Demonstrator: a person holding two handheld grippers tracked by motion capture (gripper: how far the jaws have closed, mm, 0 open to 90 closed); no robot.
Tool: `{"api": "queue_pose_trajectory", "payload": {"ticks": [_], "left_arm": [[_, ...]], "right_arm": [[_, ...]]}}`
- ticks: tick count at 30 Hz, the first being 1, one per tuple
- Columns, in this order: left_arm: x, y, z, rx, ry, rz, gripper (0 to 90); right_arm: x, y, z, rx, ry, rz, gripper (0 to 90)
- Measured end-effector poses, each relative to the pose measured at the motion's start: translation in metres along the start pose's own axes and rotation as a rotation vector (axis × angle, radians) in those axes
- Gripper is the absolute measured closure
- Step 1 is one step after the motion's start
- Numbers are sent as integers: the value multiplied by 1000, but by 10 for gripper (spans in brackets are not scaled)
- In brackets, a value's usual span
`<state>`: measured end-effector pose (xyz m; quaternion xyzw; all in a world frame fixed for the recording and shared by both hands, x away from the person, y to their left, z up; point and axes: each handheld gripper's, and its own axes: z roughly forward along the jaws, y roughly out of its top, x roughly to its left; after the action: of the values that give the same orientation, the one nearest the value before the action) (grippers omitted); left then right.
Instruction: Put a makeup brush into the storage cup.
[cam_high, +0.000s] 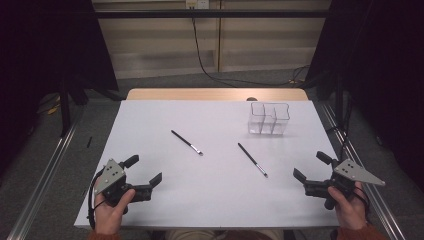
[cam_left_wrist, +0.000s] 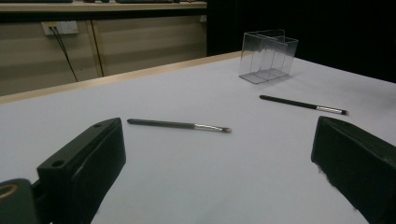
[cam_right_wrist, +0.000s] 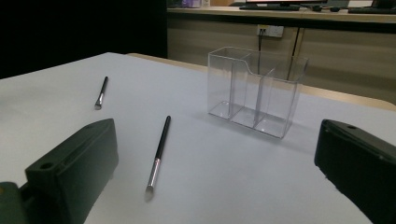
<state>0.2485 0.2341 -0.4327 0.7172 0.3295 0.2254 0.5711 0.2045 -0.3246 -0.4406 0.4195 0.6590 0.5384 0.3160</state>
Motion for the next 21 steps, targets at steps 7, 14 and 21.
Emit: {"api": "queue_pose_trajectory", "payload": {"ticks": [7, 14, 21], "left_arm": [[5, 5, 17, 39, -16, 25, 30], [5, 10, 32, 56, -64, 44, 30], [7, 17, 46, 48, -69, 40, 31]], "right_arm": [[-6, -1, -2, 16, -24, -10, 0], [-3, -1, 0, 17, -4, -15, 0], [-3, -1, 1, 23, -5, -22, 0]]}}
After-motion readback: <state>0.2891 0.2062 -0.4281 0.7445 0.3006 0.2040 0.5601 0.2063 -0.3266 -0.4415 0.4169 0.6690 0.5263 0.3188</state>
